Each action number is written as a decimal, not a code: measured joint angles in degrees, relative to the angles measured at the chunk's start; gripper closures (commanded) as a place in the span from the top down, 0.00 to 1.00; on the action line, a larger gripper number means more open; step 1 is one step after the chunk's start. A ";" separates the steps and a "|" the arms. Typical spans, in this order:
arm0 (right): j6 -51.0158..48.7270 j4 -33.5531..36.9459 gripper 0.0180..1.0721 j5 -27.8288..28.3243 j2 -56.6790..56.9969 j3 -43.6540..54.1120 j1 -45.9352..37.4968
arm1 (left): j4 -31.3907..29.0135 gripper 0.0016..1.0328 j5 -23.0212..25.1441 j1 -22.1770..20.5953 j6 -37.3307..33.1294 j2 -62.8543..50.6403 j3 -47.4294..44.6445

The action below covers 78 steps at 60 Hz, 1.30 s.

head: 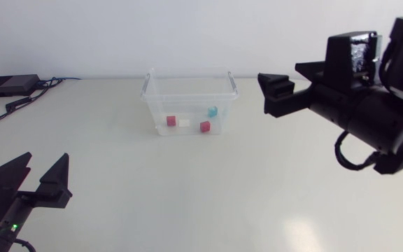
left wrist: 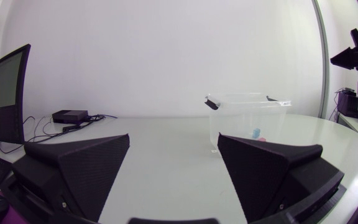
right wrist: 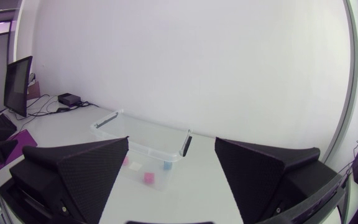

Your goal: Place the duplo bricks in the container

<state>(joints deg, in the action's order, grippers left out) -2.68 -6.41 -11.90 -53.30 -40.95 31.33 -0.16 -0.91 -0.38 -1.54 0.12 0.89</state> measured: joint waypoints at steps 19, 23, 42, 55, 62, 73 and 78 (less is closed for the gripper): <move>-0.39 7.91 0.96 -1.73 19.85 8.83 1.95 | 0.00 0.96 0.00 0.00 0.00 0.00 0.00; -0.57 9.38 0.96 -1.75 23.50 10.16 1.84 | 0.00 0.96 0.00 0.00 0.00 0.00 0.00; -1.90 17.73 0.96 -1.81 42.36 16.44 -1.53 | 0.00 0.96 0.00 0.00 0.00 0.00 0.00; -2.05 17.05 0.96 0.81 46.40 21.49 -8.02 | 0.00 0.96 0.00 0.00 0.02 0.00 0.00; -3.74 18.10 0.96 3.13 49.75 25.40 -7.65 | 0.00 0.96 0.00 0.00 0.00 0.00 0.00; -7.30 16.46 0.96 5.29 53.22 31.74 -1.53 | 0.00 0.96 0.00 0.00 0.00 0.00 0.00; -8.09 14.69 0.96 5.31 53.22 34.29 -1.38 | 0.00 0.96 0.00 0.00 0.00 0.00 0.00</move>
<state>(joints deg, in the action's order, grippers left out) -10.76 8.27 -6.59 -0.08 -6.66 29.95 -0.16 -0.91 -0.38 -1.54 0.12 0.89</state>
